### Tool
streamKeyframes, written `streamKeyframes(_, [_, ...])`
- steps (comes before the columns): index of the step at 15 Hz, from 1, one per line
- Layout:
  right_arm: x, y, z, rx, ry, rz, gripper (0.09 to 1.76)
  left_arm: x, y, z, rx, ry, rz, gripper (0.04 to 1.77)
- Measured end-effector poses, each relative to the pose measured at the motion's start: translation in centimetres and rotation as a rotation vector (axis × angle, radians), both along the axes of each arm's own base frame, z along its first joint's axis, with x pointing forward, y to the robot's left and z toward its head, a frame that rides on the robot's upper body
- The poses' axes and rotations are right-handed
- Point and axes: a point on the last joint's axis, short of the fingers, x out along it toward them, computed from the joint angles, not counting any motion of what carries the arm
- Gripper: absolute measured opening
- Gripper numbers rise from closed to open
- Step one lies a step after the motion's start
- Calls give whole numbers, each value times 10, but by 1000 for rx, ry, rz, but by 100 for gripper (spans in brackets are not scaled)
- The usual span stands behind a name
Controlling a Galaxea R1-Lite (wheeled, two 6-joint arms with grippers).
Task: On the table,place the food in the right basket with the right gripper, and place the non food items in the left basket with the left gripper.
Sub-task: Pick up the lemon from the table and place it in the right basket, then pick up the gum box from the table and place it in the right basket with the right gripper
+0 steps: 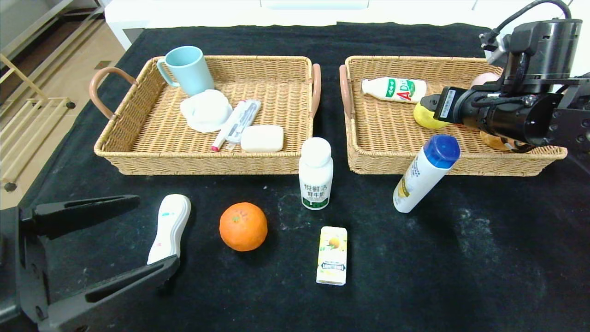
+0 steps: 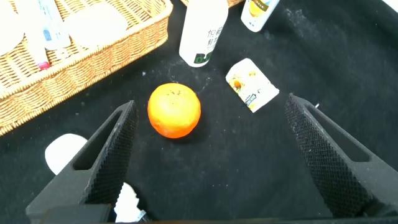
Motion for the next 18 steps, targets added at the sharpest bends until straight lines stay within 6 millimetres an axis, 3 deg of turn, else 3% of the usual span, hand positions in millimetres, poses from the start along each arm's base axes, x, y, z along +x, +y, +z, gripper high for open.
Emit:
streamKeyframes(6, [-27, -9, 2, -34, 20, 9, 161, 0, 0, -1, 1, 3, 0, 172])
streamKeyframes(13, [-95, -28, -23, -96, 105, 28, 167, 0, 0, -2, 5, 9, 0, 172])
streamKeyframes(18, [-148, -27, -50, -129, 160, 115, 169, -1, 0, 0, 2, 1, 2, 172])
